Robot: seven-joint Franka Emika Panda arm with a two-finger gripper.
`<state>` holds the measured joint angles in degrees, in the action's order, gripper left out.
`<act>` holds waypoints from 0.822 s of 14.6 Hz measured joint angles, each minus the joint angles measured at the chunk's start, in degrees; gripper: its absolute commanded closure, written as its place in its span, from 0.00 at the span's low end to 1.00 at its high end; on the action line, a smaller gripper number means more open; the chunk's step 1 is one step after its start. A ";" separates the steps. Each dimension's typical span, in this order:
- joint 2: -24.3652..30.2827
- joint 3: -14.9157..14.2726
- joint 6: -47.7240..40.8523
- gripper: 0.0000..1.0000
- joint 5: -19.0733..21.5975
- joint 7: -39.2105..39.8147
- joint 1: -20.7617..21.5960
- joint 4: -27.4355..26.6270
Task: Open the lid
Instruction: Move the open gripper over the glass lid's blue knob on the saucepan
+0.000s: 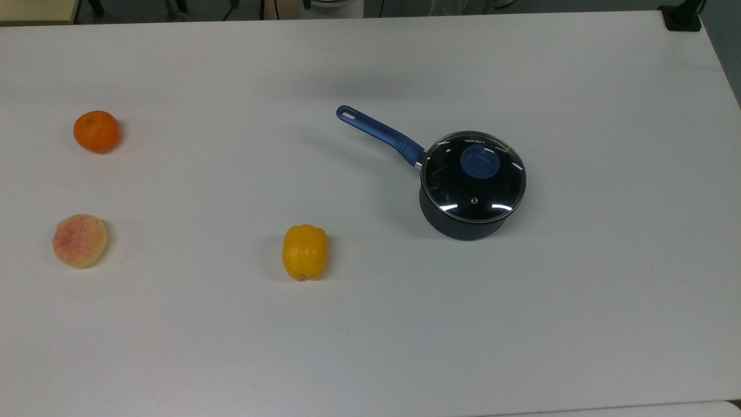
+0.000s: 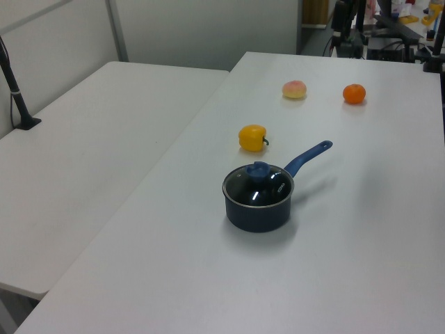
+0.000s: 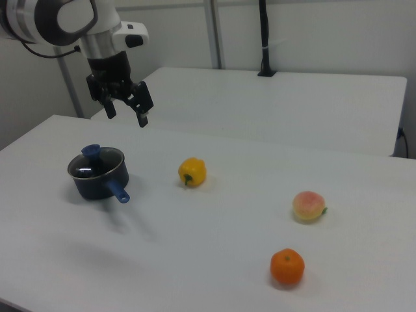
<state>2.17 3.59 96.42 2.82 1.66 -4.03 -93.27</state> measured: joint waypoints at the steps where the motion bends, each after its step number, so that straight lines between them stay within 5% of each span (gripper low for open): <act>1: 0.00 0.00 0.00 0.00 0.00 0.00 0.31 -0.08; 12: 0.09 -0.25 -0.75 0.00 0.00 -0.04 0.31 -0.14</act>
<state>2.26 3.34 95.67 2.82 1.62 -3.72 -93.41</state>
